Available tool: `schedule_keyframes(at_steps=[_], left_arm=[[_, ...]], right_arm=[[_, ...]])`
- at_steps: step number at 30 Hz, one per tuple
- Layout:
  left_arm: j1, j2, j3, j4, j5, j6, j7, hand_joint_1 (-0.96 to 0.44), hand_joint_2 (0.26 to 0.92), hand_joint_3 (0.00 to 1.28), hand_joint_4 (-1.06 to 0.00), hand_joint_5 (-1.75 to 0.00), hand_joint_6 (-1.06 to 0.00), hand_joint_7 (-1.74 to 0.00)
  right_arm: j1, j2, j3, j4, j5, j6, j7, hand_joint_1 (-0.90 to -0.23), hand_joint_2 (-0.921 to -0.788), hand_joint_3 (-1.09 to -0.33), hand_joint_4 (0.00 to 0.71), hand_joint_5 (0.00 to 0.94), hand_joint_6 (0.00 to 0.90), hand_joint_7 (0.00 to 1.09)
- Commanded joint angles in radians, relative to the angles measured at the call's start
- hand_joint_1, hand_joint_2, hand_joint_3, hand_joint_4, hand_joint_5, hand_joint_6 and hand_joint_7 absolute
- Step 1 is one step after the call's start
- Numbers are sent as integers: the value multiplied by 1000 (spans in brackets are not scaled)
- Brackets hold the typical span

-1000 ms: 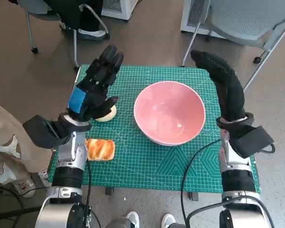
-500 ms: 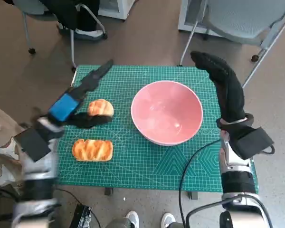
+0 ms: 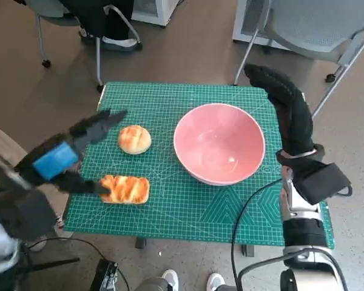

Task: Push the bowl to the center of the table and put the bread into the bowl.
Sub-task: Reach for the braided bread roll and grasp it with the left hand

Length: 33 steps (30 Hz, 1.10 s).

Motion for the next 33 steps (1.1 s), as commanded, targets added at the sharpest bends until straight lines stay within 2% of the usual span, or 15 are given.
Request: schedule_keyframes(at_steps=[1, 7, 11, 18, 33], left_arm=[[4, 57, -38, -62, 33, 47, -21, -206, 611, 0, 1, 1, -163, -59], [-15, 116, -117, -148, 127, 208, -62, -157, 637, 13, 1, 1, -141, -37], [-26, 124, -162, -149, 153, 249, -71, -126, 651, 19, 1, 1, -134, -26], [-43, 116, -221, -92, 165, 228, -63, -78, 656, 19, 1, 1, -133, -18], [-108, 77, -347, 47, 269, 159, -2, -78, 660, 19, 1, 1, -143, -15]], right_arm=[[9, 8, 11, 15, -19, 20, -7, -716, -921, -845, 188, 4, 117, 264], [4, 10, 10, 18, -5, 28, 8, -715, -921, -849, 188, 4, 114, 272], [4, 10, 7, 20, 5, 29, 16, -714, -921, -852, 188, 3, 111, 277], [4, 7, 5, 22, 18, 28, 26, -713, -921, -854, 187, 2, 106, 286], [15, 4, -6, 1, 31, 45, 40, -712, -921, -857, 185, 1, 94, 305]])
